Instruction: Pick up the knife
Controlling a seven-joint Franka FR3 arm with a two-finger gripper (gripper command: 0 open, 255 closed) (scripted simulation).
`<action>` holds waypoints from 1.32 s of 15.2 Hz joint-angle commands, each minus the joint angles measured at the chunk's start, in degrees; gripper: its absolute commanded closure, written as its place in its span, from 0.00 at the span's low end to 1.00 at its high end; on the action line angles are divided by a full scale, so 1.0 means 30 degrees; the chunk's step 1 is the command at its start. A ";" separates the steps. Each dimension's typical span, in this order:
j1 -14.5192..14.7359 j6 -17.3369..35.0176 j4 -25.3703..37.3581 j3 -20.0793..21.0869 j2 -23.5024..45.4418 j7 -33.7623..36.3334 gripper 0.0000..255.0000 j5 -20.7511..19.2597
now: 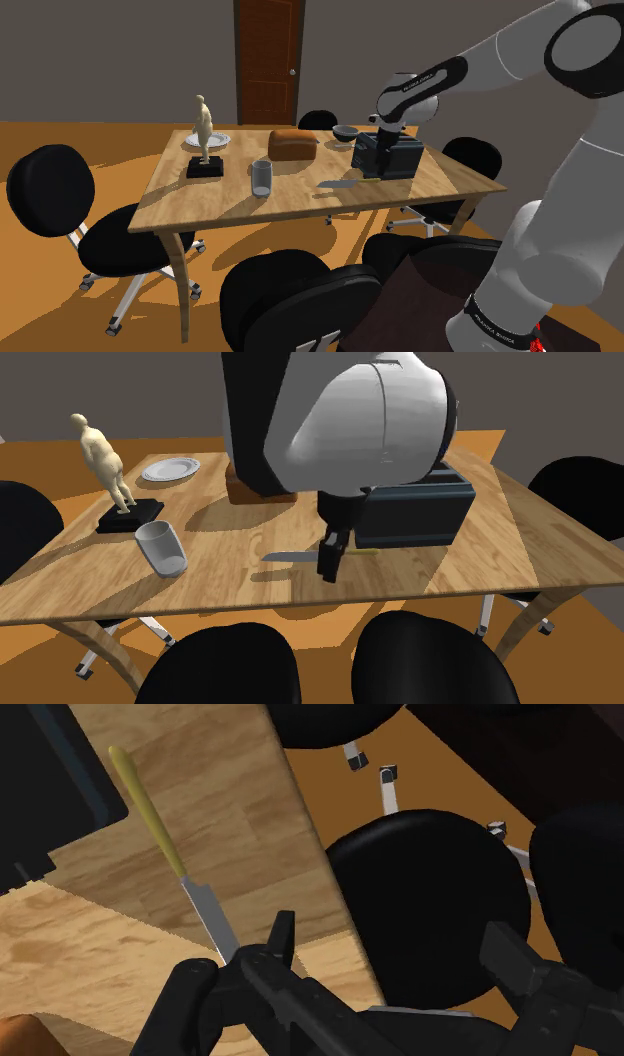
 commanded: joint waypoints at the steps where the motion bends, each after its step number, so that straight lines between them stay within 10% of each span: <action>1: -0.0066 0.0398 0.1067 -0.0294 0.1796 -0.2261 0.00 0.1327; 15: -0.4398 -0.0853 1.2303 0.2799 1.3430 -1.2043 0.00 0.6885; 20: -0.4566 -0.0017 1.2198 0.3067 1.4186 -1.2243 0.00 0.7210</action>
